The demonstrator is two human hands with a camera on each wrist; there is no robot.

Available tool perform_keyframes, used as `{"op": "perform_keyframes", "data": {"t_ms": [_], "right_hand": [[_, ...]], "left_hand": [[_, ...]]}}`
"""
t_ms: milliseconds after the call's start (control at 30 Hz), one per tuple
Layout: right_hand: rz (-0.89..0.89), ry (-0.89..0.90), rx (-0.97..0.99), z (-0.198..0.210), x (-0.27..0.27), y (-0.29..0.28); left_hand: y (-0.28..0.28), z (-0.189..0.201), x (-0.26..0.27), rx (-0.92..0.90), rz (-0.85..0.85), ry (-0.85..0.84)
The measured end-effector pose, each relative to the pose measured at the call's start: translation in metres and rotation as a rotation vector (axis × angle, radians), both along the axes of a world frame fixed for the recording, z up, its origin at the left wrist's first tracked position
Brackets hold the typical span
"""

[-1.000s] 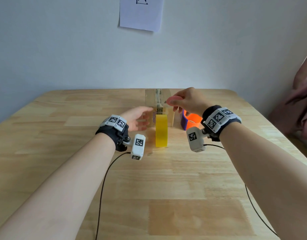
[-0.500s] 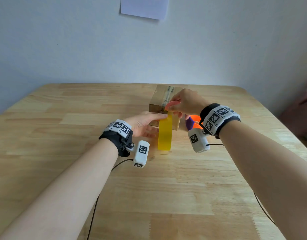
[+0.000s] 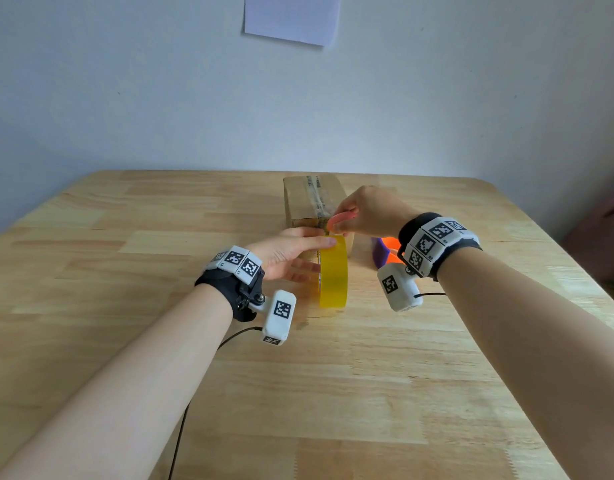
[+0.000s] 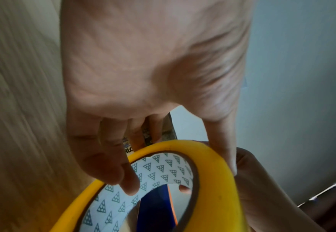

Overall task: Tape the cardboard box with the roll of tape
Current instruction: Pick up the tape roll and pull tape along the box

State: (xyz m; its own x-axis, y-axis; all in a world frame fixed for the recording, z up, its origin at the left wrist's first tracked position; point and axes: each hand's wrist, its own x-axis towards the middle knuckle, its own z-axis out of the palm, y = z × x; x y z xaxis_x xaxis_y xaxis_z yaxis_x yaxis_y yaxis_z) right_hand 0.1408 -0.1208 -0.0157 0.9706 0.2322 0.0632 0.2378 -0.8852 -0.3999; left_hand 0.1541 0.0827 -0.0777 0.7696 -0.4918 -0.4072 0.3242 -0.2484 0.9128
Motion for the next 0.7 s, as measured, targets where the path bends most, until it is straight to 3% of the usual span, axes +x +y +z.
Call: {"op": "perform_keyframes", "data": {"t_ms": [200,700], "right_hand": [[0.001,0.041,-0.001,-0.001,0.001,0.003],[0.062,0.073,-0.298,0.017,0.01,0.026]], "left_hand": [[0.002,0.001,0.007,0.024,-0.026,-0.009],[0.001,0.002,0.008,0.081,-0.041,-0.079]]}}
